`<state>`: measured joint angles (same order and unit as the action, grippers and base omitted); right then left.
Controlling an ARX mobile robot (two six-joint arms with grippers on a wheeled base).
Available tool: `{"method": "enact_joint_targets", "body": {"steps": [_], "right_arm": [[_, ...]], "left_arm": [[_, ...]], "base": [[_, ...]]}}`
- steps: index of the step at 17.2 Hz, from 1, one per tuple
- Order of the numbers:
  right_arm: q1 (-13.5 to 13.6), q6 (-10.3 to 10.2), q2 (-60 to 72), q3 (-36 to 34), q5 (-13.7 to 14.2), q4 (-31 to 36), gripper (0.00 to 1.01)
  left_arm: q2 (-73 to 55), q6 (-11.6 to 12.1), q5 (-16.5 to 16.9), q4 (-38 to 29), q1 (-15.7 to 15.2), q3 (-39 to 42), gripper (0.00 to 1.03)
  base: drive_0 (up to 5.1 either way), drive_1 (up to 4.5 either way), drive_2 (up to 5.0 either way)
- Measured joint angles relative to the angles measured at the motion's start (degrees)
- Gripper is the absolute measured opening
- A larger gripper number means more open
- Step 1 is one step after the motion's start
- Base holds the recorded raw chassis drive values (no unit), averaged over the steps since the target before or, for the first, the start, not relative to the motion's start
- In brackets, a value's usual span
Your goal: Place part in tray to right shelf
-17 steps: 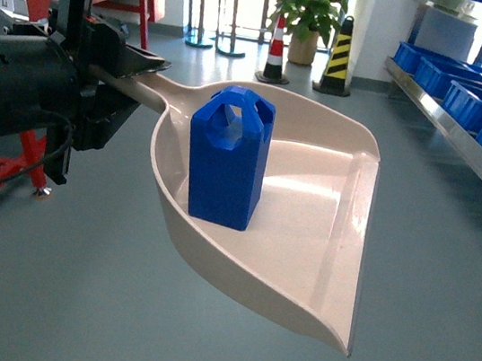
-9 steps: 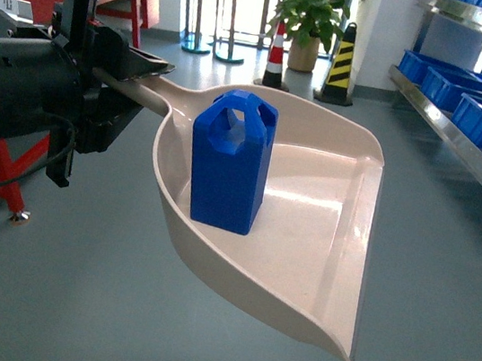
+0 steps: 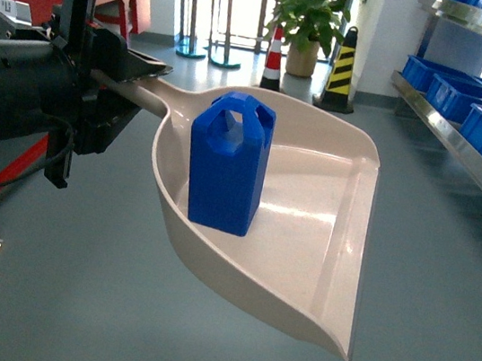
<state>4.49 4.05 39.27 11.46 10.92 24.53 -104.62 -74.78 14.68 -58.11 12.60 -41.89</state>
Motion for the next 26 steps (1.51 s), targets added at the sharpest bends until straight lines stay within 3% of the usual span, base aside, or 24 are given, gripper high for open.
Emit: {"method": "enact_joint_targets", "body": {"steps": [14,26], "right_arm": [[0.00,0.00,0.02,0.02,0.00,0.31,0.98],[0.00,0.00,0.22,0.02,-0.02,0.39,0.98]], "left_arm": [[-0.02,-0.02,-0.04,-0.04,0.00,0.00,0.18],[0.00,0.00,-0.22,-0.24,-0.17,-0.09,0.18]], "base": [[-0.1,4.23,-4.3],[-1.4,-1.39,-1.4]]}}
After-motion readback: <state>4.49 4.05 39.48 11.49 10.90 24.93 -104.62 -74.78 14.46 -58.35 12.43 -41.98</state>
